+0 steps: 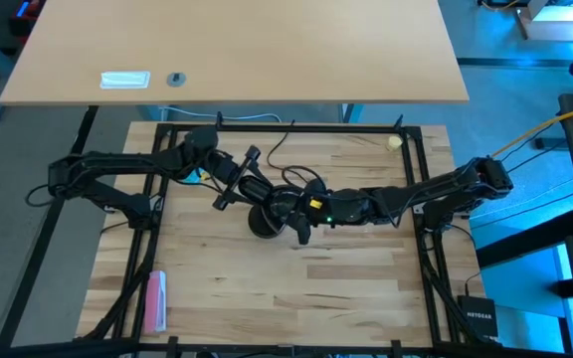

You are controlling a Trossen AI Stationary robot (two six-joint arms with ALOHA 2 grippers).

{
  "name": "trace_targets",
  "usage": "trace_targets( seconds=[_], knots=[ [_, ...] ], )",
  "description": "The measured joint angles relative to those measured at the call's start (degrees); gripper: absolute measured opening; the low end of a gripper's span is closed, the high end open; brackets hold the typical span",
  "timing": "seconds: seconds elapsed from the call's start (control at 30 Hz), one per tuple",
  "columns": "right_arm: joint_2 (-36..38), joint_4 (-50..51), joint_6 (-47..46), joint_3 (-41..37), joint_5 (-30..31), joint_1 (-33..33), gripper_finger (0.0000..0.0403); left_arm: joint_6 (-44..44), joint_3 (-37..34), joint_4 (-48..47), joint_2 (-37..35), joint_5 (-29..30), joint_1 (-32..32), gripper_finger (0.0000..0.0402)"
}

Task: Screw lightbulb
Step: Insert the lightbulb into the black lamp

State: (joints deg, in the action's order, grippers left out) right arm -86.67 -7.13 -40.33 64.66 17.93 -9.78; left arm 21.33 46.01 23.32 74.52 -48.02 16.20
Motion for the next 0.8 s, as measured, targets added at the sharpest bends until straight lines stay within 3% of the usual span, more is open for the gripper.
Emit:
trace_targets(
  seconds=[0.33,0.53,0.8],
  knots=[
    [6.57,9.00,10.06,-0.07,-1.23,-0.37,0.0209,-7.15,0.23,0.03,-0.81,1.00,2.04,0.0249],
    [8.42,17.08,12.45,-0.24,-2.87,-0.51,0.0209,-9.78,0.19,-0.35,-0.92,0.45,2.11,0.0272],
    [8.66,18.53,14.52,-0.22,-4.84,-0.57,0.0209,-10.76,0.17,-0.43,-1.01,0.52,2.15,0.0257]
  ],
)
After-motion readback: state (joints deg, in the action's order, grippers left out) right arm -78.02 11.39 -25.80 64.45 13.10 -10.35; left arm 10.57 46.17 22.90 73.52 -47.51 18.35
